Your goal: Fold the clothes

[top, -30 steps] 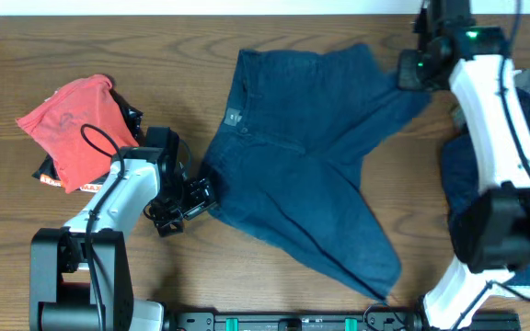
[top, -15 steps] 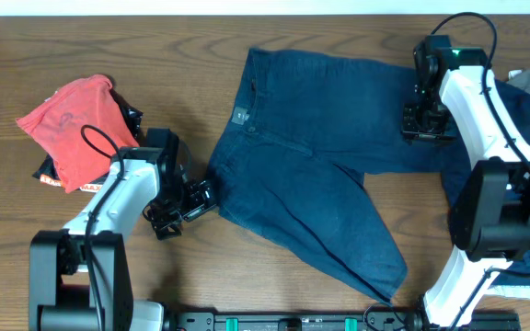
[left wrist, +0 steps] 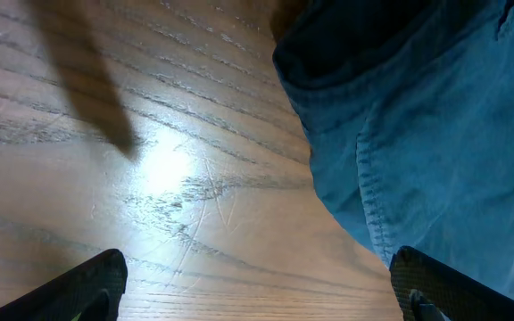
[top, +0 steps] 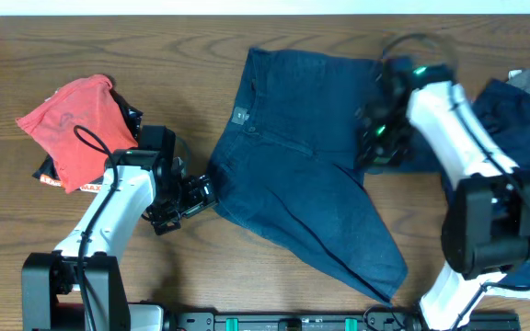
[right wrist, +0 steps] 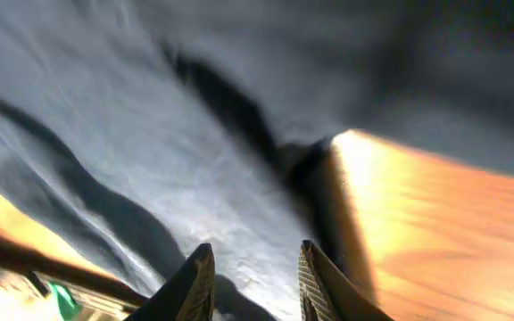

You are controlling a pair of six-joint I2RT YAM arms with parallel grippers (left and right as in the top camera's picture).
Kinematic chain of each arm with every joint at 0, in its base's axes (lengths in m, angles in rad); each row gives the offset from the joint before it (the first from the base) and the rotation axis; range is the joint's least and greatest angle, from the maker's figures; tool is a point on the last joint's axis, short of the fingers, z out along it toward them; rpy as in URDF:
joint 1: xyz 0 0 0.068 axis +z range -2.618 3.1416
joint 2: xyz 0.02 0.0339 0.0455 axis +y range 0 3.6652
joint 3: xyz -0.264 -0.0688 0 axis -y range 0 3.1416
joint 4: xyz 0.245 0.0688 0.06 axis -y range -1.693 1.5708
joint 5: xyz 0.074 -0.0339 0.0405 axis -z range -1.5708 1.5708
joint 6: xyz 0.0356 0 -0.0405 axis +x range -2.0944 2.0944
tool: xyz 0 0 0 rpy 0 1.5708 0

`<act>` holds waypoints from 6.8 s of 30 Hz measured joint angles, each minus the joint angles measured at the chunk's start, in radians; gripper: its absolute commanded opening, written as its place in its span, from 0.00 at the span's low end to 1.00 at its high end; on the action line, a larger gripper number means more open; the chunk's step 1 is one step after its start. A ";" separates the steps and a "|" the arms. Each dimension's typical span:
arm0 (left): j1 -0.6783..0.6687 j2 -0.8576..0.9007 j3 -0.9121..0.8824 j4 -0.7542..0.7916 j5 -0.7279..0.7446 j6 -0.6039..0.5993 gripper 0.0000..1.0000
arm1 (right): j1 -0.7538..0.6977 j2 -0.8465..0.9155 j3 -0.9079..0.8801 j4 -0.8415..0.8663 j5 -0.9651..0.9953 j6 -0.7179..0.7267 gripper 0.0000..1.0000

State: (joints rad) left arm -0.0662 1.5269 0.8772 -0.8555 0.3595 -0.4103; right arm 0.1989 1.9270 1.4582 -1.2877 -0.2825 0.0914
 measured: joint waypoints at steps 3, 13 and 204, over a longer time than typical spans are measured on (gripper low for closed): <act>0.000 0.000 0.000 0.007 0.000 0.000 0.95 | 0.048 0.000 -0.109 0.079 -0.011 0.008 0.25; 0.000 0.000 0.000 0.013 0.003 0.000 0.95 | 0.080 -0.013 -0.292 0.524 0.111 0.141 0.17; 0.018 0.000 0.066 0.470 -0.312 -0.494 0.35 | 0.021 0.052 -0.143 1.198 0.109 0.106 0.58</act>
State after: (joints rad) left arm -0.0479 1.5272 0.9436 -0.3855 0.0479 -0.9047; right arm 0.2195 1.9793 1.3148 -0.0898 -0.1730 0.1974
